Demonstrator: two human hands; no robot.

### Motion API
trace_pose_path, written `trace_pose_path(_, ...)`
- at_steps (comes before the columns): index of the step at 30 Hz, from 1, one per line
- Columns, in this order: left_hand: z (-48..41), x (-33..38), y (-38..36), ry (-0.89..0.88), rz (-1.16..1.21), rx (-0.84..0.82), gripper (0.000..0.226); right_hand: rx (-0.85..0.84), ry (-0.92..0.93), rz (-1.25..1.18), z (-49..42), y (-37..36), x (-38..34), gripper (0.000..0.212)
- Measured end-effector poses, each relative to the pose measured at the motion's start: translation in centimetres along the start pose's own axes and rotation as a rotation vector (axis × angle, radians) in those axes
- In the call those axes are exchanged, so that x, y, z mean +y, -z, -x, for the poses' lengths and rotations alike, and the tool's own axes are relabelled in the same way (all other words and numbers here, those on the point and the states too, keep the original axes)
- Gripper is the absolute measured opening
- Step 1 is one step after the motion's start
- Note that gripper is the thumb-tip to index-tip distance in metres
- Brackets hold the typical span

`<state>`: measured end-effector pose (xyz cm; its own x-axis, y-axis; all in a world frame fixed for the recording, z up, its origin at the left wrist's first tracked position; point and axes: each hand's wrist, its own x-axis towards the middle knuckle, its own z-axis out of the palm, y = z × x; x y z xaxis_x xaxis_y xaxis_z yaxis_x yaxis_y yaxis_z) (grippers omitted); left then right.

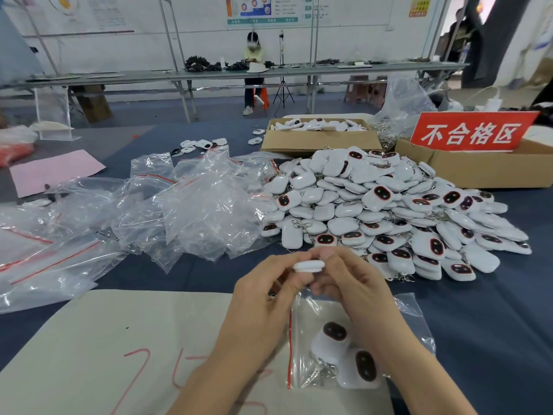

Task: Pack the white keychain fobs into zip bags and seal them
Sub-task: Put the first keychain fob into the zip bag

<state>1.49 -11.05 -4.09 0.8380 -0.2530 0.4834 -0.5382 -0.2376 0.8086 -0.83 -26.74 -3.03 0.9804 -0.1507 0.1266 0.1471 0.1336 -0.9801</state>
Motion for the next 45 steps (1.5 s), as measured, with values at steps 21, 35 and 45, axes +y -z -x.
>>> trace_pose_path(21, -0.8, -0.4, 6.7, 0.591, 0.142, -0.43, 0.02, -0.091, 0.046, 0.67, 0.1, 1.0, 1.4, 0.014)
trace_pose_path(35, -0.4, 0.2, 3.5, 0.641, 0.357, -0.498, 0.018, -0.096, 0.004, 0.604, -0.9, 1.1, 1.4, 0.018)
trace_pose_path(45, 0.1, 0.7, 1.6, 0.616, 0.322, -0.47, 0.027, -0.044, -0.019, 0.517, -0.9, 1.0, 1.6, 0.021)
